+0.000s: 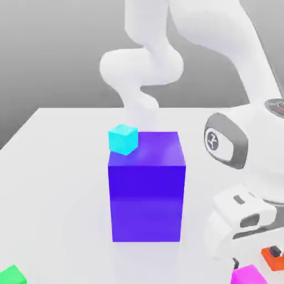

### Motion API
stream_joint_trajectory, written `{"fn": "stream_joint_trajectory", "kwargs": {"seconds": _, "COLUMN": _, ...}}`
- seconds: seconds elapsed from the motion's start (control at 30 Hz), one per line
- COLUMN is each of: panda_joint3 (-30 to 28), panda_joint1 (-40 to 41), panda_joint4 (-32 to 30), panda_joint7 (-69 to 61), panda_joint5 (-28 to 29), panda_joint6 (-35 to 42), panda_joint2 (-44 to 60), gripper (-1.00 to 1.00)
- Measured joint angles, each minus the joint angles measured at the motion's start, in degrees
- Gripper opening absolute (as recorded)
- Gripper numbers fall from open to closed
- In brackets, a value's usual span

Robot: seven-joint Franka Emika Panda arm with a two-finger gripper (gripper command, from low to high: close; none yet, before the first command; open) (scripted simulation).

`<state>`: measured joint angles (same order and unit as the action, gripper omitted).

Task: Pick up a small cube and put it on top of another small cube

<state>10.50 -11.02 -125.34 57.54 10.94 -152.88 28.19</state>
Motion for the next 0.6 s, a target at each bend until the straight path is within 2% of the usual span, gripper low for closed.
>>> {"fn": "stream_joint_trajectory", "kwargs": {"seconds": 0.03, "panda_joint3": -0.64, "panda_joint1": -0.55, "panda_joint4": 0.47, "panda_joint7": 0.43, "panda_joint5": 0.58, "panda_joint6": -1.53, "panda_joint2": 2.08, "gripper": 0.0}}
{"fn": "stream_joint_trajectory", "kwargs": {"seconds": 0.07, "panda_joint3": -1.17, "panda_joint1": -0.99, "panda_joint4": 0.85, "panda_joint7": 0.78, "panda_joint5": 1.06, "panda_joint6": -2.78, "panda_joint2": 3.75, "gripper": -1.0}}
{"fn": "stream_joint_trajectory", "kwargs": {"seconds": 0.27, "panda_joint3": -1.42, "panda_joint1": -1.19, "panda_joint4": 1.05, "panda_joint7": 0.95, "panda_joint5": 1.28, "panda_joint6": -3.44, "panda_joint2": 4.59, "gripper": -1.0}}
{"fn": "stream_joint_trajectory", "kwargs": {"seconds": 0.43, "panda_joint3": 0.64, "panda_joint1": 0.56, "panda_joint4": -0.69, "panda_joint7": -0.92, "panda_joint5": -1.31, "panda_joint6": 2.27, "panda_joint2": -2.85, "gripper": -1.0}}
{"fn": "stream_joint_trajectory", "kwargs": {"seconds": 0.6, "panda_joint3": -3.81, "panda_joint1": 8.47, "panda_joint4": 0.16, "panda_joint7": -3.28, "panda_joint5": -4.9, "panda_joint6": 5.45, "panda_joint2": -4.87, "gripper": -1.0}}
